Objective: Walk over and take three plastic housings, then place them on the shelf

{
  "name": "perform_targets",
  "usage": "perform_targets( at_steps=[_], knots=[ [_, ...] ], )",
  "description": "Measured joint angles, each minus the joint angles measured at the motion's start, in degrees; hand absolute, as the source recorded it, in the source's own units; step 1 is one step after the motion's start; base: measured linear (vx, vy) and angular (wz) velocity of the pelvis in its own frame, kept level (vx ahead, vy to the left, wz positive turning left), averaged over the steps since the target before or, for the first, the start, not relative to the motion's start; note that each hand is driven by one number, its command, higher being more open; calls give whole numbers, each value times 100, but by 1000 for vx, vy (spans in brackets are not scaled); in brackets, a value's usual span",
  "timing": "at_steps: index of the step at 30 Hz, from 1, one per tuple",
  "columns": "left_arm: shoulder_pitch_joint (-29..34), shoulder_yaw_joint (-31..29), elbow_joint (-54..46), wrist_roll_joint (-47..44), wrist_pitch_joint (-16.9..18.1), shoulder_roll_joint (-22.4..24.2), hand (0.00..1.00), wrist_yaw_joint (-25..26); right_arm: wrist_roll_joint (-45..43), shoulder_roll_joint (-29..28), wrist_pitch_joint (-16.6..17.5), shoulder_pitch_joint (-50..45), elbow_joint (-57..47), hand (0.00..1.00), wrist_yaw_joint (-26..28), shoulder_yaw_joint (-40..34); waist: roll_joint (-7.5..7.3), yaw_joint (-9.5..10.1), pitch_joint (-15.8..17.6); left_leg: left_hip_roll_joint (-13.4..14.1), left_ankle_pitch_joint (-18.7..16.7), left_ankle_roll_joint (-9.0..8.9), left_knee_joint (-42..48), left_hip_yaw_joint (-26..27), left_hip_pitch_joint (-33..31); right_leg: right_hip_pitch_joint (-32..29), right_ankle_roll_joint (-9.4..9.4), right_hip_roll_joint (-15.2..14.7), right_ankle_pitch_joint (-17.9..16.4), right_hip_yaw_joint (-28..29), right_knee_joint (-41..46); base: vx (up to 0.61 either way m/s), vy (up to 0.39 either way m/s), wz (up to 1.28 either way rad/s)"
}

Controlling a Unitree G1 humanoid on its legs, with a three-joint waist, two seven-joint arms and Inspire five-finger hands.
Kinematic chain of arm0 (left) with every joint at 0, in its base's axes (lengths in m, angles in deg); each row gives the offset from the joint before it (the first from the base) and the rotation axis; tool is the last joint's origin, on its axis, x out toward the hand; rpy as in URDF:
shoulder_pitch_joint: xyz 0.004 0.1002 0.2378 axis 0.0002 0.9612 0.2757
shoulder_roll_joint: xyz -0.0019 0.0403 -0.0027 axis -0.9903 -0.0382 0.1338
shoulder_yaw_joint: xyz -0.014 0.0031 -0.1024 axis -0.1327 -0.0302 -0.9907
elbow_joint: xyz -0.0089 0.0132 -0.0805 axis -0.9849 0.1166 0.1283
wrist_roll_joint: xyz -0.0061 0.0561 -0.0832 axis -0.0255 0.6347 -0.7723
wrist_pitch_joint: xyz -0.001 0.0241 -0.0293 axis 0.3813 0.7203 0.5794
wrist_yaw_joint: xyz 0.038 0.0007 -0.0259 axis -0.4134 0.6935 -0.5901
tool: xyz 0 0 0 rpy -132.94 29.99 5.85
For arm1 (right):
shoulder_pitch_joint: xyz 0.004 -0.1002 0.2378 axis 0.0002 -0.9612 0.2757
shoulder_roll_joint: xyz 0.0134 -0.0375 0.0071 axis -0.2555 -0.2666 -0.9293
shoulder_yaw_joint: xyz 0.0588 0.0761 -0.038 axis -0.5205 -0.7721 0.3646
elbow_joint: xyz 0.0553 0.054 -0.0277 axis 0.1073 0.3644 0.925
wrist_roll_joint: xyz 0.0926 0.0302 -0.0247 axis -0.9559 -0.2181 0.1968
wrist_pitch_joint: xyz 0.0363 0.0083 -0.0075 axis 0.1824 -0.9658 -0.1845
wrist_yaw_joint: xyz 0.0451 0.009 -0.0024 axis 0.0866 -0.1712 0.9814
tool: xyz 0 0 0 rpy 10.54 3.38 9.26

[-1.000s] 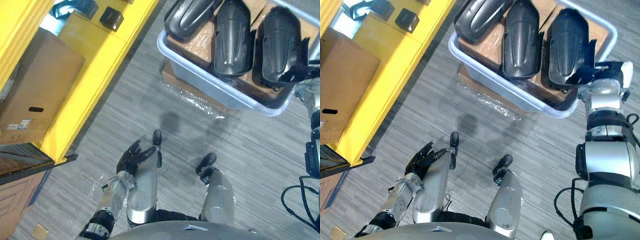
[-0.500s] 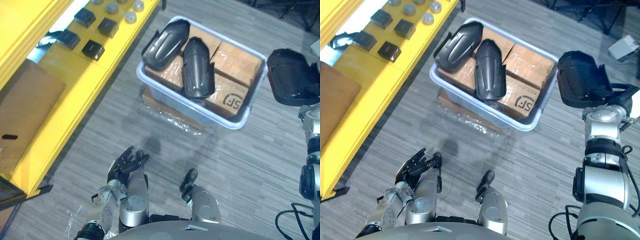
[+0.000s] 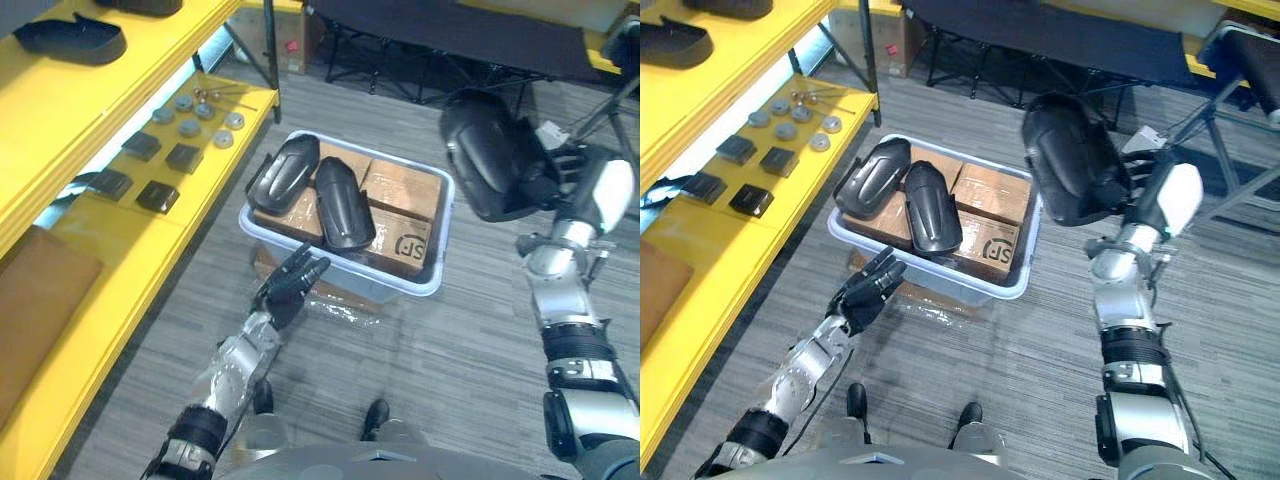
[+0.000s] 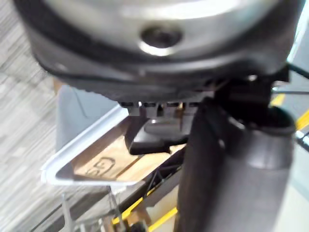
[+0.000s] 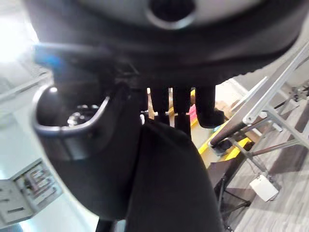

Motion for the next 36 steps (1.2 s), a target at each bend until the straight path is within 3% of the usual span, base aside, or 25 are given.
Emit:
perform_targets(
  at_steps=[5, 9, 12, 16, 22, 29, 30, 36],
  knots=[
    [-536, 245, 561, -439, -391, 266, 100, -15, 578, -161, 679, -3, -66, 0, 77, 447, 141, -132, -148, 32, 6, 6, -29, 188, 77, 38, -29, 76, 179, 176, -208, -66, -2, -20],
    [-934, 257, 1034, -943, -516, 360, 100, 120, 714, -256, 1315, -108, -226, 0, 79, 680, 139, -286, -209, 41, 24, 12, -31, 320, 106, 15, -56, 97, 292, 299, -306, -46, -7, -18],
    [-1095, 379, 1154, -1591, -514, 388, 100, 172, 712, -343, 1615, -220, -227, 0, 96, 746, 128, -289, -281, 42, 28, 12, -31, 407, 176, 18, -57, 96, 323, 390, -307, -18, 1, -16],
    [-1158, 418, 1160, -2175, -452, 502, 100, 176, 710, -566, 1813, -542, -227, 0, 201, 843, 113, -286, -449, 41, 28, 11, -31, 411, 177, 17, -60, 96, 330, 396, -310, -3, -1, -1],
    [-1169, 623, 1163, -2935, 4, 623, 100, 121, 709, -875, 1881, -826, -202, 0, 401, 1334, 93, -289, -515, 34, 46, 24, -31, 416, 181, 11, -60, 90, 362, 410, -312, -6, 0, 0],
    [-1186, 778, 1170, -3158, 424, 697, 100, 244, 689, -1152, 2254, -972, -185, 0, 428, 1734, 25, -262, -561, 25, 71, 38, -31, 391, 180, 26, -60, 81, 391, 393, -312, 0, 0, 0],
    [-1185, 794, 1170, -3157, 441, 696, 0, 281, 689, -1165, 2258, -972, -185, 0, 427, 1755, 17, -260, -566, 25, 73, 39, -31, 391, 180, 26, -60, 81, 392, 393, -313, 0, 0, 0],
    [-1185, 919, 1180, -3059, 944, 719, 0, 629, 419, -1341, 2332, -1026, -184, 0, 423, 1964, -74, -261, -626, 24, 80, 38, -31, 381, 181, 33, -60, 78, 394, 386, -313, 0, 0, 0]
  ],
)
